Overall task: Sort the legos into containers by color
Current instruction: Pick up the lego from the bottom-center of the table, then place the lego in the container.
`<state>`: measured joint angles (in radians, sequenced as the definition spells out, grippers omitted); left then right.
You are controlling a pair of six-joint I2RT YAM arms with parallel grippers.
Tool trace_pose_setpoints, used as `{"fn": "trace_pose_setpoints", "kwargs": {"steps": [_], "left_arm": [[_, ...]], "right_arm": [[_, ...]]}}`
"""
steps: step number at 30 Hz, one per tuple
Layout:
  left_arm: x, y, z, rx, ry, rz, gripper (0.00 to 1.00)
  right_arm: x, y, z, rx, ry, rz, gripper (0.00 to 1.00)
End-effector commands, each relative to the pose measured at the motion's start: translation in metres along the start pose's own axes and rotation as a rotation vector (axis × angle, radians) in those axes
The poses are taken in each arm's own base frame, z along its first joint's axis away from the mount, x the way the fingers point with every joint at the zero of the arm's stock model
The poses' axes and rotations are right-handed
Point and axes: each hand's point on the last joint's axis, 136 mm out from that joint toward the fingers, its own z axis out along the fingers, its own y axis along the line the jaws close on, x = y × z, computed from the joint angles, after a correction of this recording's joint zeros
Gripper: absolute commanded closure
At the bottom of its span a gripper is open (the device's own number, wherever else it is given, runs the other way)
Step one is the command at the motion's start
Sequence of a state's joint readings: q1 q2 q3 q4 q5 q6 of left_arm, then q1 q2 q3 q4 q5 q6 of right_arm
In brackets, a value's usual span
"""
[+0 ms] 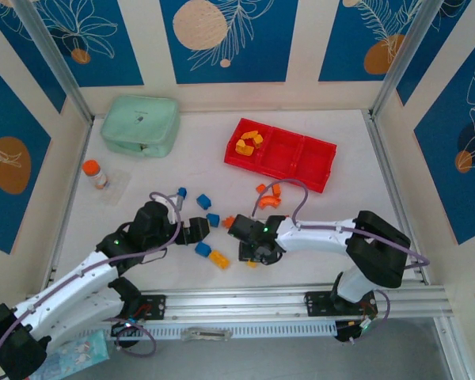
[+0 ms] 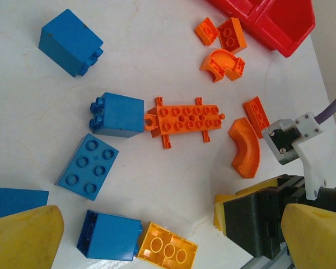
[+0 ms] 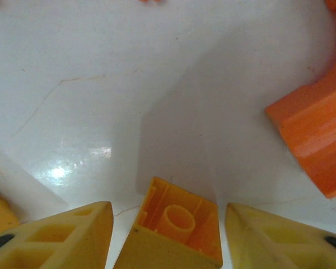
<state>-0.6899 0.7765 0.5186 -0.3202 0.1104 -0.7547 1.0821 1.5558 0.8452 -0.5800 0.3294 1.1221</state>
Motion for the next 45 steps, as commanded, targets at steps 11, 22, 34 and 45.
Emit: {"fn": "trace_pose_setpoints", "kwargs": {"steps": [11, 22, 34, 45], "left_arm": [[-0.011, -0.005, 0.0, -0.014, -0.031, 0.044, 0.01], [-0.039, -0.01, -0.012, -0.092, -0.081, 0.145, 0.01], [-0.078, -0.02, -0.003, -0.139, -0.14, 0.156, 0.01], [-0.099, -0.029, 0.016, -0.104, -0.143, 0.121, 0.01]], "right_arm": [[-0.015, 0.013, -0.018, -0.015, -0.084, -0.075, 0.69], [-0.117, 0.027, -0.071, -0.129, -0.281, -0.091, 0.69], [-0.282, 0.044, -0.087, -0.179, -0.488, -0.086, 0.69], [-0.397, 0.03, -0.052, -0.067, -0.531, -0.063, 0.68]]}}
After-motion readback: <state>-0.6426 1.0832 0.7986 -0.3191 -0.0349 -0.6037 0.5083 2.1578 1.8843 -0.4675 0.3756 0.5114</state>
